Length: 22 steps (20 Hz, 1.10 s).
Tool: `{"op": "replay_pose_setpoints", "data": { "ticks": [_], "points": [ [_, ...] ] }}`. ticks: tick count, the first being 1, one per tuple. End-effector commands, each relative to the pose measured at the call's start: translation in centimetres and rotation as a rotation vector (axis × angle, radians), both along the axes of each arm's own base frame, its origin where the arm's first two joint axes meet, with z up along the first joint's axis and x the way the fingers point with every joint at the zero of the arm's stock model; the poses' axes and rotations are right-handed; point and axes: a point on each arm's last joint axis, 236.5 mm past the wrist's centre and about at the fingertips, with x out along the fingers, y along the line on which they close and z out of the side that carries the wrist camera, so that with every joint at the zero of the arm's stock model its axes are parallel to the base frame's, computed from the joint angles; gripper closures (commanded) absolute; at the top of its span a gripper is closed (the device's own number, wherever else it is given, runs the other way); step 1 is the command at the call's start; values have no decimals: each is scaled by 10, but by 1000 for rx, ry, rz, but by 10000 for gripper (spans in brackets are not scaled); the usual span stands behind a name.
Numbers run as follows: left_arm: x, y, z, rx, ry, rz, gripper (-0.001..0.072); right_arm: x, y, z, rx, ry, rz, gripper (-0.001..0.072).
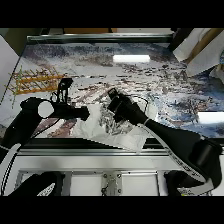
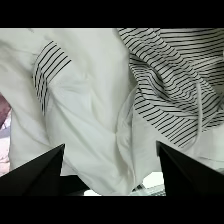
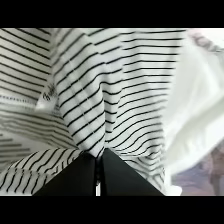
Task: Fold the clothes and pants, and hang the long-sleeved shirts on hangers.
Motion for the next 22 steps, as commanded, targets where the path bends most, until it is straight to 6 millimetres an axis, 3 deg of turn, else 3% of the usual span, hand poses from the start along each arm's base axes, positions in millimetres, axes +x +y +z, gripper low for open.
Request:
{"op": "replay_pose_setpoints", "data": {
  "ticks": [1,3,6,10,14,19,22],
  "points": [
    [3,-12,-24,9,49,-4,86,-17,0,69,105,-81,18,696],
    [10,-33,-35,15,68,-36,86,-34,-2,94,141,-111,30,696],
    [29,-71,-34,13,58,-98,85,-54,1,109,177,-132,41,696],
    [53,-94,-41,10,90,-89,86,-62,8,113,191,-137,60,696],
    [58,-120,-48,-41,179,-95,86,-63,10,113,199,-140,46,696],
    [25,-138,-83,31,324,-179,86,-64,10,113,198,-140,46,696],
    [-2,-134,-92,89,414,-235,86,-65,7,113,189,-133,42,696]
  ]
}}
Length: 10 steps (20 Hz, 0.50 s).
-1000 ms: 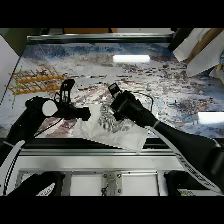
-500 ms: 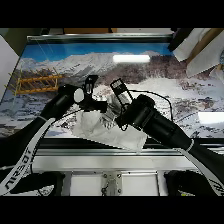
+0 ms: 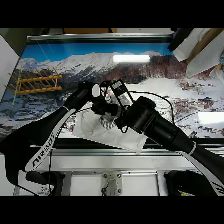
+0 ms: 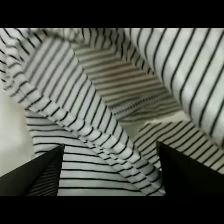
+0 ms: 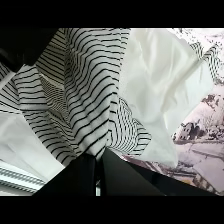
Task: Fold the clothes and pants, and hang the long-sleeved shirts on hangers.
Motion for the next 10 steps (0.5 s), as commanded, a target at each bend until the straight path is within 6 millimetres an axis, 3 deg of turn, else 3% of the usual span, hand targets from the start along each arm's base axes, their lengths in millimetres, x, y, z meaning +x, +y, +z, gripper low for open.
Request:
{"op": "replay_pose_setpoints", "data": {
  "ticks": [1,4,6,7,8,10],
  "points": [
    [-30,5,-11,63,107,-81,86,-1,-2,1,-6,1,-3,696],
    [-40,30,-14,165,145,-117,92,0,-6,10,10,-18,-10,696],
    [-43,41,-14,208,158,-132,410,2,-13,17,28,-29,-27,696],
    [-43,40,-11,202,154,-130,473,4,-16,20,35,-35,-38,696],
    [-42,39,-8,196,141,-130,479,6,-20,22,38,-38,-49,695],
    [-40,35,-1,180,107,-158,694,10,-27,24,44,-41,-72,696]
  ]
}}
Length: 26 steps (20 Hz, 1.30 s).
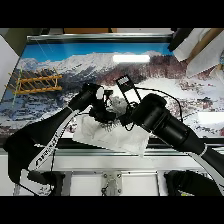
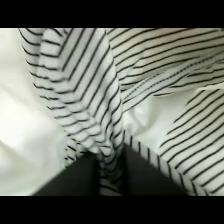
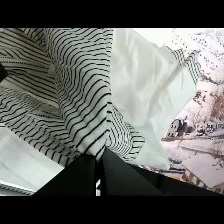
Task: Fold the clothes and pants, and hang the long-sleeved shirts on hangers.
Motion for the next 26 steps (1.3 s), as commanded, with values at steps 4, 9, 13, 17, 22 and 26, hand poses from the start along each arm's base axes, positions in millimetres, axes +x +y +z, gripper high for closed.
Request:
{"op": "replay_pose_setpoints", "data": {
  "ticks": [4,9,13,17,22,26],
  "points": [
    [41,1,72,-131,-233,39,695,21,-34,18,8,-29,-47,696],
    [75,2,287,-430,-726,72,695,52,-70,108,103,-168,-135,696],
    [16,1,310,-470,-740,-25,695,17,-78,111,123,-66,-197,696],
    [-42,5,203,-395,-546,-27,695,-22,-58,49,133,102,-190,697],
    [-91,9,87,-349,-388,5,695,-40,-33,-20,134,214,-183,696],
    [-124,-3,71,-374,-279,-14,695,-40,-27,-27,142,231,-178,696]
  ]
}}
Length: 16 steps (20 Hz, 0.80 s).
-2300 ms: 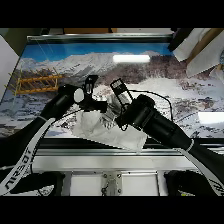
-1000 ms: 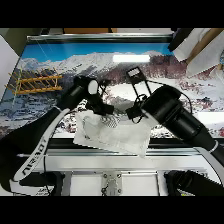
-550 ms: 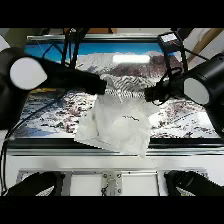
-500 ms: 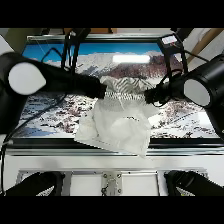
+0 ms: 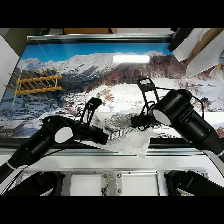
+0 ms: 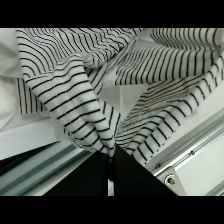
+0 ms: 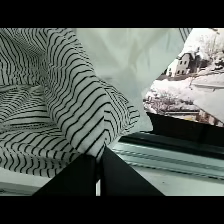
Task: Fold the clothes and pants, and hang the long-sleeved shirts on hangers.
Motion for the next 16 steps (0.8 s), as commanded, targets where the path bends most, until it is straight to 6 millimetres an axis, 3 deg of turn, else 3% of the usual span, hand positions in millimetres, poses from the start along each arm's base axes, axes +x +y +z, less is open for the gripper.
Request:
{"op": "replay_pose_setpoints", "data": {
  "ticks": [1,3,4,5,6,8,11,14,16],
  "points": [
    [-26,-9,-15,-21,62,-26,695,-4,8,-11,24,24,-1,696],
    [-29,-15,-6,-30,56,-48,690,-4,9,-11,24,24,-1,695],
    [-30,-16,1,-31,46,-73,447,-4,9,-11,24,25,-1,693],
    [-29,-18,10,-36,35,-88,118,-4,9,-11,24,25,-1,692],
    [-23,-20,23,-50,20,-85,6,-4,9,-11,24,24,-1,692],
    [-2,-18,53,-84,-33,-61,6,-4,8,-11,23,24,-1,692],
    [56,11,98,-121,-148,57,15,-4,8,-11,23,24,-1,692],
    [119,78,125,-103,-265,229,14,-4,8,-11,23,24,-1,692],
    [159,154,129,4,-353,398,14,-4,8,-11,23,24,-1,692]
  ]
}}
